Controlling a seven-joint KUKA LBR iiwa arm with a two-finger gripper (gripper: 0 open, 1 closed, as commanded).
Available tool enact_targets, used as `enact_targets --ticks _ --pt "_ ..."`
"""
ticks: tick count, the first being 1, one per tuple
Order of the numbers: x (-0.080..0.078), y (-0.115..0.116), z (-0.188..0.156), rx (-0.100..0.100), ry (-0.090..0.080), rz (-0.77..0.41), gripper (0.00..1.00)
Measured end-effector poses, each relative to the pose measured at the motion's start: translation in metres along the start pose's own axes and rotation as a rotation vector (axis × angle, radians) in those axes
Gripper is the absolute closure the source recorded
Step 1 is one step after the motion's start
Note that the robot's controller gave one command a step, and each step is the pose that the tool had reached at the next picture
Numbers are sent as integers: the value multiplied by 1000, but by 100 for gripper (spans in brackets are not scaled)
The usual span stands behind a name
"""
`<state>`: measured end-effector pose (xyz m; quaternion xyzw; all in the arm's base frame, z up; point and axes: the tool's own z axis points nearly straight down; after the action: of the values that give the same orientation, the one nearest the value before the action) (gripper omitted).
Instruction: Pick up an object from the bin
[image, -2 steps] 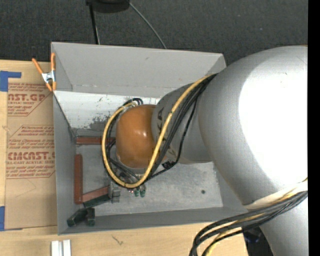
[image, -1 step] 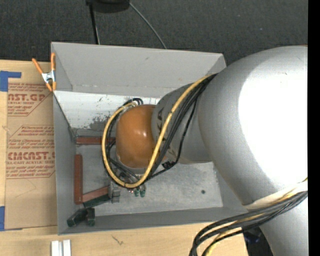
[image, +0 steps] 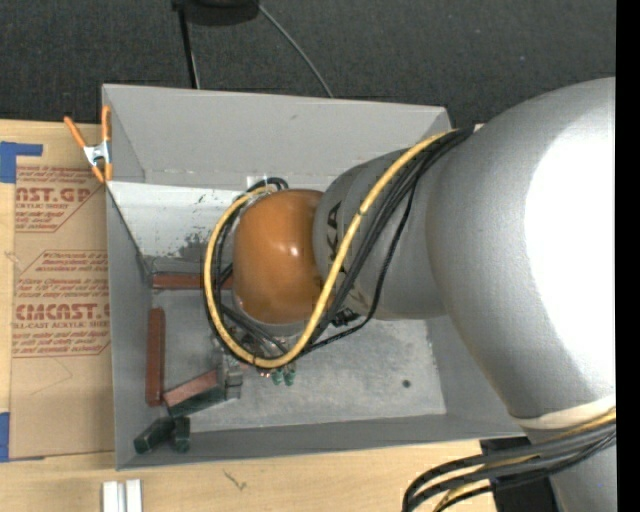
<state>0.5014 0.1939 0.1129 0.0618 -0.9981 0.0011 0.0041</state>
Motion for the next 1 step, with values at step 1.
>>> enact_targets --ticks 1 --pt "3 1 -38 -3 -13 -10 100"
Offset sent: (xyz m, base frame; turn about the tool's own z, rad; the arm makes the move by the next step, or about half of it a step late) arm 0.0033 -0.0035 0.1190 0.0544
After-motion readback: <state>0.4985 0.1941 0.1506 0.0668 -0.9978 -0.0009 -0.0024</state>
